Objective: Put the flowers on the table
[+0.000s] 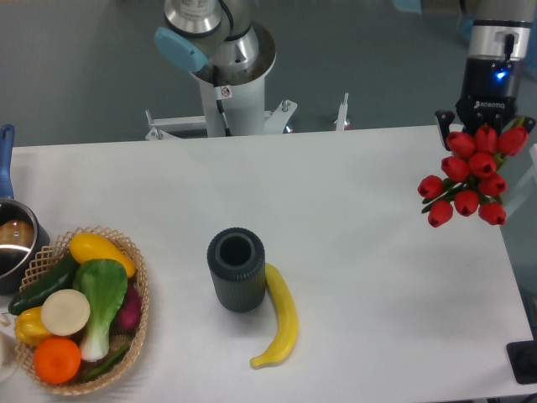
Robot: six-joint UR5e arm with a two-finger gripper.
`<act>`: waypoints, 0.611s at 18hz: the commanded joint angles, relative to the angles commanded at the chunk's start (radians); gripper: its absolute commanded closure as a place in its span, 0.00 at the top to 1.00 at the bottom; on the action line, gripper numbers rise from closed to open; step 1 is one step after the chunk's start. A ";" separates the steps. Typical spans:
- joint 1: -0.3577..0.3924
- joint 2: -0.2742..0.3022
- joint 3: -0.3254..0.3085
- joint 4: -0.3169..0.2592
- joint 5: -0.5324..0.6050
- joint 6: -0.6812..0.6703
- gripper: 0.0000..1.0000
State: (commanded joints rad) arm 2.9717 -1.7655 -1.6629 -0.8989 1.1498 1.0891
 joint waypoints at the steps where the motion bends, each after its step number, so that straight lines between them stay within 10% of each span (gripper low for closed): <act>1: -0.020 -0.009 0.003 0.000 0.048 0.002 0.44; 11: -0.221 -0.166 0.031 0.005 0.278 -0.055 0.45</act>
State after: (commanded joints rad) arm 2.7506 -1.9310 -1.6323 -0.8943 1.4282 1.0341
